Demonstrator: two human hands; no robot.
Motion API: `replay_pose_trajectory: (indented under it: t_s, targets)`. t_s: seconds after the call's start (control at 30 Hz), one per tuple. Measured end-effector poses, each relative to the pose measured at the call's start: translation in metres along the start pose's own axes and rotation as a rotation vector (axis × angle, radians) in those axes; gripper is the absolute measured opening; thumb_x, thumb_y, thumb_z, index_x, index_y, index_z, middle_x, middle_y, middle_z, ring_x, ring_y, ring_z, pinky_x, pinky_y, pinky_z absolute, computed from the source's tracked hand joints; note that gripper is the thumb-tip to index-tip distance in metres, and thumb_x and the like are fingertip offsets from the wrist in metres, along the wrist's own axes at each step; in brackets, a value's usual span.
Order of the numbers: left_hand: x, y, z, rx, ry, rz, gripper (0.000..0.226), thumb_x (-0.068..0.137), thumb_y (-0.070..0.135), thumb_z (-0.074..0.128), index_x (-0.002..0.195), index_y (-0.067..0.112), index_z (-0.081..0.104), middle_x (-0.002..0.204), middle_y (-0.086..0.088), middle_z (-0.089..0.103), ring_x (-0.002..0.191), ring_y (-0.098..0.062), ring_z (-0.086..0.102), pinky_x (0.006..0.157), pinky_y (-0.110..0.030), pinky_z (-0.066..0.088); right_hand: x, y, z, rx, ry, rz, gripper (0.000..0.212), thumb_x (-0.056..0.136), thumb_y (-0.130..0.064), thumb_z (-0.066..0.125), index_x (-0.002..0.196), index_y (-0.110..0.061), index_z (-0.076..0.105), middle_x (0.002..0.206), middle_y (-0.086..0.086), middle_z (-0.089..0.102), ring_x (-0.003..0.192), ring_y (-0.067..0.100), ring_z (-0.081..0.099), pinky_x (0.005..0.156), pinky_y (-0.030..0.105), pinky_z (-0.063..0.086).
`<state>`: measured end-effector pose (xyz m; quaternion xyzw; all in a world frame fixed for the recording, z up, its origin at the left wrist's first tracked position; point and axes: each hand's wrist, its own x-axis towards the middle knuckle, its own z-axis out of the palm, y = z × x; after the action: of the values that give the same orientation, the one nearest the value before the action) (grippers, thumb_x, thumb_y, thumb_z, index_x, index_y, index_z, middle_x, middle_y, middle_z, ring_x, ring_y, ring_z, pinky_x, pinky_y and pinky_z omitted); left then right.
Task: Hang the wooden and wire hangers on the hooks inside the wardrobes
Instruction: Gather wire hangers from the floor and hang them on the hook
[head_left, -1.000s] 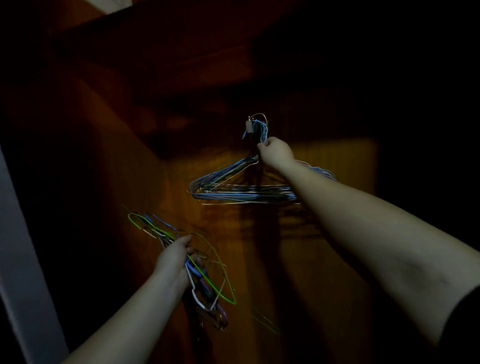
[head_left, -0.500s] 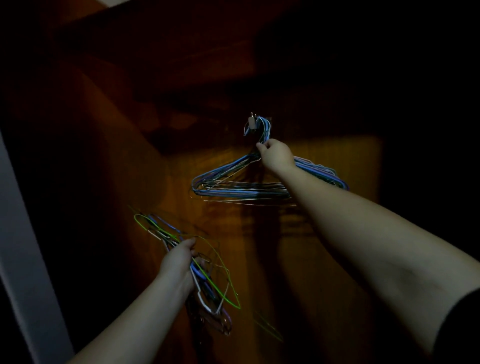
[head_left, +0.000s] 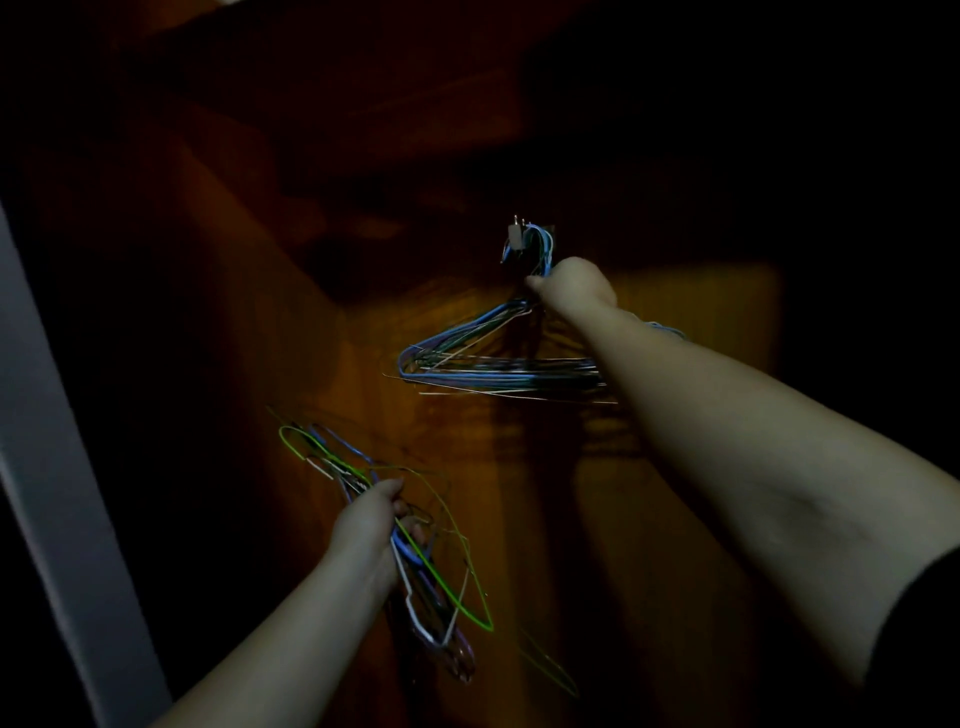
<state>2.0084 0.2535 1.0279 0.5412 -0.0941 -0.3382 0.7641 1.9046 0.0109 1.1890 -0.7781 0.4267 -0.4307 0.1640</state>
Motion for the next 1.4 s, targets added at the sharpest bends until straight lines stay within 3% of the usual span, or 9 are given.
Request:
replay_pose_trajectory:
  t_s: [0.2, 0.47, 0.6, 0.73, 0.9, 1.0, 1.1, 1.27, 1.4]
  targets:
    - [-0.001, -0.003, -0.006, 0.000, 0.000, -0.019, 0.025, 0.100, 0.017, 0.050, 0.076, 0.011, 0.047, 0.035, 0.003, 0.033, 0.022, -0.013, 0.032, 0.038, -0.023, 0.032, 0.003, 0.002, 0.001, 0.019, -0.019, 0.030, 0.034, 0.096, -0.045, 0.054, 0.087, -0.013, 0.059, 0.066, -0.001, 0.053, 0.055, 0.013, 0.050, 0.049, 0.028, 0.033]
    - [0.000, -0.001, -0.018, 0.019, -0.077, 0.004, 0.029, 0.099, 0.020, 0.052, 0.072, 0.013, 0.045, 0.040, 0.004, 0.032, 0.025, -0.012, 0.032, 0.030, -0.014, 0.026, 0.005, 0.000, 0.001, -0.085, -0.024, -0.005, 0.041, 0.095, -0.049, 0.052, 0.100, -0.011, 0.066, 0.088, 0.005, 0.065, 0.085, 0.023, 0.063, 0.071, 0.037, 0.047]
    - [-0.007, -0.004, -0.031, 0.074, -0.092, 0.002, 0.034, 0.097, 0.025, 0.056, 0.066, 0.016, 0.044, 0.044, 0.003, 0.030, 0.034, -0.012, 0.029, 0.029, -0.015, 0.025, -0.008, 0.000, 0.001, -0.165, -0.011, -0.012, 0.044, 0.094, -0.053, 0.052, 0.096, -0.010, 0.065, 0.076, 0.003, 0.060, 0.070, 0.021, 0.058, 0.063, 0.035, 0.042]
    - [-0.016, -0.014, -0.047, 0.030, -0.134, -0.015, 0.032, 0.096, 0.026, 0.056, 0.069, 0.016, 0.045, 0.045, 0.004, 0.030, 0.036, -0.012, 0.028, 0.030, -0.016, 0.027, -0.056, -0.002, 0.015, -0.204, 0.049, -0.144, 0.045, 0.092, -0.058, 0.051, 0.095, -0.014, 0.060, 0.084, 0.006, 0.060, 0.077, 0.026, 0.058, 0.062, 0.034, 0.044]
    - [-0.024, -0.037, -0.069, -0.049, -0.200, 0.018, 0.019, 0.095, 0.021, 0.059, 0.081, 0.013, 0.048, 0.050, 0.004, 0.033, 0.033, -0.008, 0.026, 0.035, -0.017, 0.028, -0.162, 0.008, 0.064, -0.063, -0.264, -0.265, 0.033, 0.097, -0.047, 0.051, 0.085, -0.019, 0.064, 0.079, 0.007, 0.063, 0.081, 0.027, 0.060, 0.065, 0.029, 0.036]
    - [-0.022, -0.051, -0.078, 0.007, -0.230, 0.037, 0.017, 0.095, 0.021, 0.059, 0.083, 0.014, 0.049, 0.051, 0.003, 0.034, 0.035, -0.009, 0.027, 0.036, -0.018, 0.027, -0.214, 0.007, 0.090, 0.096, -0.515, -0.243, 0.028, 0.097, -0.043, 0.053, 0.079, -0.024, 0.063, 0.075, -0.005, 0.066, 0.070, 0.014, 0.060, 0.067, 0.028, 0.043]
    - [-0.021, -0.063, -0.086, 0.065, -0.289, 0.024, 0.030, 0.096, 0.021, 0.057, 0.071, 0.014, 0.042, 0.050, 0.002, 0.032, 0.035, -0.009, 0.025, 0.036, -0.017, 0.022, -0.239, 0.001, 0.107, 0.173, -0.544, -0.332, 0.013, 0.093, -0.034, 0.062, 0.092, -0.021, 0.064, 0.084, -0.009, 0.060, 0.077, 0.008, 0.054, 0.073, 0.025, 0.038]
    - [-0.030, -0.071, -0.096, 0.143, -0.377, 0.021, 0.036, 0.095, 0.023, 0.060, 0.068, 0.015, 0.039, 0.052, 0.001, 0.033, 0.035, -0.008, 0.024, 0.036, -0.016, 0.020, -0.245, -0.009, 0.113, 0.029, -0.566, -0.454, 0.033, 0.093, -0.052, 0.054, 0.114, -0.028, 0.061, 0.122, -0.006, 0.056, 0.118, 0.016, 0.048, 0.102, 0.041, 0.033]
    - [-0.038, -0.070, -0.105, 0.149, -0.442, -0.011, 0.034, 0.095, 0.031, 0.060, 0.070, 0.018, 0.041, 0.056, 0.002, 0.033, 0.038, -0.008, 0.023, 0.037, -0.018, 0.021, -0.258, -0.017, 0.115, -0.069, -0.564, -0.504, 0.036, 0.090, -0.059, 0.053, 0.094, -0.023, 0.057, 0.103, -0.006, 0.059, 0.106, 0.015, 0.051, 0.097, 0.040, 0.030]
